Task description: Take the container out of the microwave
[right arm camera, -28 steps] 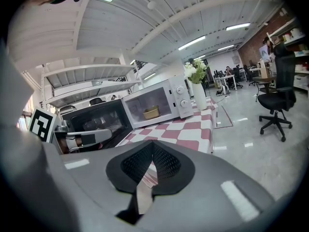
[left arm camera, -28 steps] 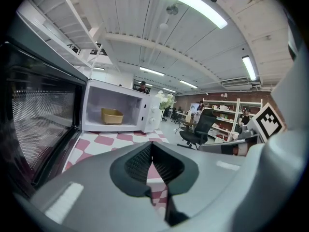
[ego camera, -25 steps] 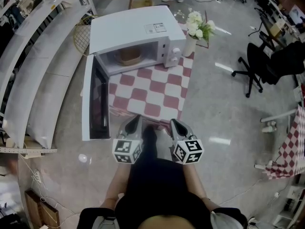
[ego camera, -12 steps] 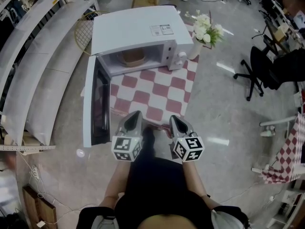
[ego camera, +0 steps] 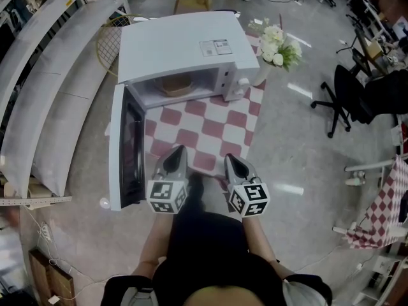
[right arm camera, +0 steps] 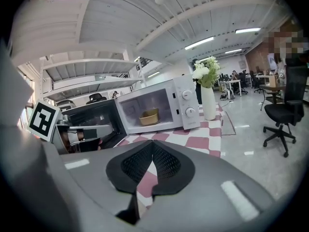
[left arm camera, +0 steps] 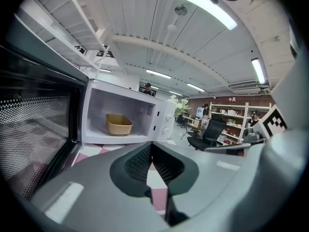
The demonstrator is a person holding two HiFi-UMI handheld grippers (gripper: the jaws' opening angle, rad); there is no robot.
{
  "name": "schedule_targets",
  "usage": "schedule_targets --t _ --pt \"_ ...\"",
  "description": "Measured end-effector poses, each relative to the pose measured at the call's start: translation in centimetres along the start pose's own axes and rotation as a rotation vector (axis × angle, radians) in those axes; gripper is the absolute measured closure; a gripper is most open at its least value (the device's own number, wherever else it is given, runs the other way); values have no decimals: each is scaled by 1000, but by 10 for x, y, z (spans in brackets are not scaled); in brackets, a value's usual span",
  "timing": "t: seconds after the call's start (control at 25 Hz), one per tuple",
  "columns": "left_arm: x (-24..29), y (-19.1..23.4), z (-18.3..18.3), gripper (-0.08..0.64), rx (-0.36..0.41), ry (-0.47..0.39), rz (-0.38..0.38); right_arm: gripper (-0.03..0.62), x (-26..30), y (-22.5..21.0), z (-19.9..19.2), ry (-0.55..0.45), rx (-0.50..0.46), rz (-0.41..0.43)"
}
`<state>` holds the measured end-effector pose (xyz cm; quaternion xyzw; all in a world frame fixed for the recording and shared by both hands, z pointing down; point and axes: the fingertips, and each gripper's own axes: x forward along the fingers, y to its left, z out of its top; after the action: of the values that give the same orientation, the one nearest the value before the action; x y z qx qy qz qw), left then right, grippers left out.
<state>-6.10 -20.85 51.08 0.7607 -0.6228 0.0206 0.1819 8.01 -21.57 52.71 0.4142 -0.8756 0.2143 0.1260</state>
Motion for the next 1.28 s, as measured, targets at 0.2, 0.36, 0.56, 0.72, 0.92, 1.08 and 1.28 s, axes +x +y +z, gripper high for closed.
schedule_targets --t 0.2,0.36,0.56,0.72,0.92,1.08,1.28 --pt "15 11 9 551 -3 2 13 591 16 -5 10 7 -4 3" --pt "28 23 15 551 -10 1 27 591 31 -10 17 18 -2 9" --pt "43 39 22 551 -16 10 42 591 49 -15 29 24 -4 2" --pt "53 49 27 551 -21 15 51 592 62 -17 39 20 -2 -7" --pt "65 60 32 551 -22 16 55 592 73 -17 49 13 12 1" --pt "74 67 36 551 -24 13 59 591 81 -17 57 3 15 6" --pt "85 75 43 551 -17 3 63 592 90 -16 64 5 5 23"
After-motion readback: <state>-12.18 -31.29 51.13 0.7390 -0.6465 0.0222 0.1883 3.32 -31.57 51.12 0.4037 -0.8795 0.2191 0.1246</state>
